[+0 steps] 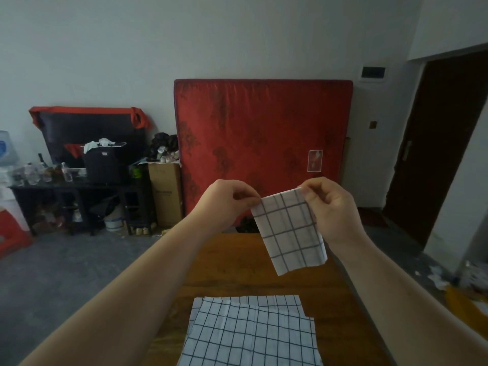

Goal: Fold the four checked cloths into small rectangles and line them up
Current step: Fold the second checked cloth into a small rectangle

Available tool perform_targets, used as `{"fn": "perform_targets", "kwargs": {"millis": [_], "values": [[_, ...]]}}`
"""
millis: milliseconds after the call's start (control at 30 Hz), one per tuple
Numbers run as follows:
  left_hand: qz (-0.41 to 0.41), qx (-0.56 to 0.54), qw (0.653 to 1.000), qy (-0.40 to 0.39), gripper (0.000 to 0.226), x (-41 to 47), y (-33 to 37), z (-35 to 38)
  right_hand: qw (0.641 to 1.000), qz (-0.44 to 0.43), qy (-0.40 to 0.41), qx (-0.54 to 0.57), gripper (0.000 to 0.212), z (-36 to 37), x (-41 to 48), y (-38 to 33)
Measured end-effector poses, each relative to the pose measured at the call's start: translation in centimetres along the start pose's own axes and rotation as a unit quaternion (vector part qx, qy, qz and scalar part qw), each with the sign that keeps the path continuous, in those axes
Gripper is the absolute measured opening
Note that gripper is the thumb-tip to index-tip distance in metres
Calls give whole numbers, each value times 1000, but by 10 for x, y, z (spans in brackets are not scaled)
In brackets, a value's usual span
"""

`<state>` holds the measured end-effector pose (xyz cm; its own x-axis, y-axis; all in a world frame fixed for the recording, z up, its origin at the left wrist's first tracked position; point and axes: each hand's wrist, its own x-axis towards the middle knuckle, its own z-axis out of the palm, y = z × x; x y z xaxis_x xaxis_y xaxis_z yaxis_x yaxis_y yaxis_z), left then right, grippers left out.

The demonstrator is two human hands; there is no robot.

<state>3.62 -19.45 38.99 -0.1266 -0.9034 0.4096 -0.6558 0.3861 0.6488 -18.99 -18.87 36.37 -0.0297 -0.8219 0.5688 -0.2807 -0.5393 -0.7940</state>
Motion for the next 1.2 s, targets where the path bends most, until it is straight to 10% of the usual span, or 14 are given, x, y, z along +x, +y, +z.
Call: {"fn": "perform_targets", "kwargs": {"millis": [1200], "values": [[9, -45, 999, 29, 13, -13, 6, -6, 994, 99, -32, 30, 17, 10, -15, -4]]}}
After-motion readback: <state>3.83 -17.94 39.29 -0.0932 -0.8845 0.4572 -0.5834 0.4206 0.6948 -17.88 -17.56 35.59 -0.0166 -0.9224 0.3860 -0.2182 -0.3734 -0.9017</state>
